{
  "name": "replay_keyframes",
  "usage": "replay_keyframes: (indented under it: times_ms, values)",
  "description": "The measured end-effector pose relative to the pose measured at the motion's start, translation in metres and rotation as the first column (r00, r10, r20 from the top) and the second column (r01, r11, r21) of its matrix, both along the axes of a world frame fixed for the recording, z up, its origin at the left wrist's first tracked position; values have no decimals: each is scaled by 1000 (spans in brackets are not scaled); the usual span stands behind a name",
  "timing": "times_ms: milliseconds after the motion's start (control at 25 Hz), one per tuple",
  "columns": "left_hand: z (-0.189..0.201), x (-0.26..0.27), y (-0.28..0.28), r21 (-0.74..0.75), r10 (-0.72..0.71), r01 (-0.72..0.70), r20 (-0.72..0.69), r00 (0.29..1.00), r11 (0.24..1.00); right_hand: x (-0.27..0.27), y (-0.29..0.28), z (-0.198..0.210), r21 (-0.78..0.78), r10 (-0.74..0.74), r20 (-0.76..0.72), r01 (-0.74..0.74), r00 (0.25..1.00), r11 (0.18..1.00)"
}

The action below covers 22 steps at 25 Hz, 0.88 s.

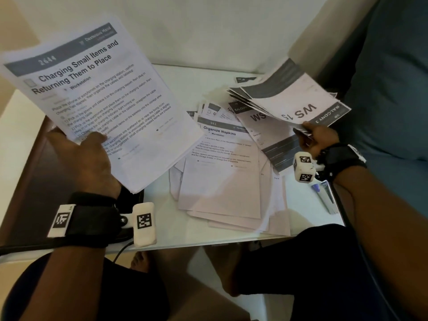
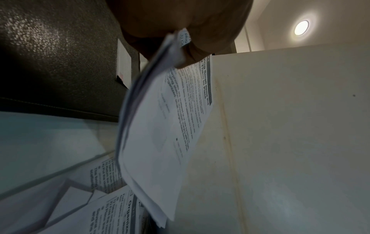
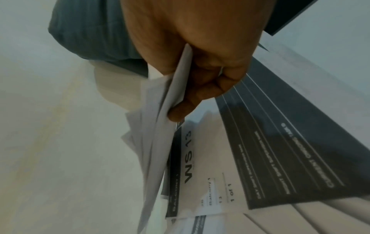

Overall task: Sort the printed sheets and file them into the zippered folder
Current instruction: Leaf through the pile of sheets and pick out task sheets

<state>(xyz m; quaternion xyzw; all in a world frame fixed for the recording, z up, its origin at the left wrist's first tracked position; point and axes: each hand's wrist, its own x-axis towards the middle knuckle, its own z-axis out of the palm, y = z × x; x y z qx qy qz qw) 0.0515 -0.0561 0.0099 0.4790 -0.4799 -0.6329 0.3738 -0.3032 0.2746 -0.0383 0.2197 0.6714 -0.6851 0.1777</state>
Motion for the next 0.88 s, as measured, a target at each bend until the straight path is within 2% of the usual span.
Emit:
replay_keyframes:
  times_ms: [80,160,200,280,320,360,440,480,520,640,720,880]
  values:
    - [-4,-2,-1,-65,40,-38,21,999,997,-3,-1,-15,130,53,-12,-51,999,990]
    - [-10,-5,-7,-92,85,-84,5,996,992,1,-2,-19,343,184,8,-176,983,923]
    - [-11,-5,-9,-107,106,-106,-10,994,989,11,-3,-17,448,196,-3,-174,981,877]
    - [-15,-5,-12,-93,114,-114,-11,993,989,45,-5,-11,709,167,-115,-37,979,705]
    - [-16,-5,-13,-89,103,-105,-20,994,991,71,-10,-12,778,216,-175,0,961,629]
    - [-16,-6,-13,-83,100,-103,-41,994,991,99,-16,-17,809,323,-163,-61,932,584]
    - [-18,-7,-12,-53,88,-93,-81,993,994,151,-32,-27,849,540,50,-320,840,420]
    - [-17,-7,-9,-54,73,-78,-90,993,995,168,-39,-31,853,578,138,-393,804,344]
    - [-14,-6,-8,-55,63,-69,-106,992,996,180,-46,-34,864,589,169,-406,790,297]
    - [-8,-4,-9,26,50,-47,-124,991,999,193,-61,-34,897,617,120,-352,778,269]
    - [5,-1,-2,55,47,-42,-80,996,998,191,-62,-40,896,685,95,-361,722,257]
    - [18,1,15,-30,5,-5,14,1000,1000,187,-61,-44,889,781,97,-406,617,211]
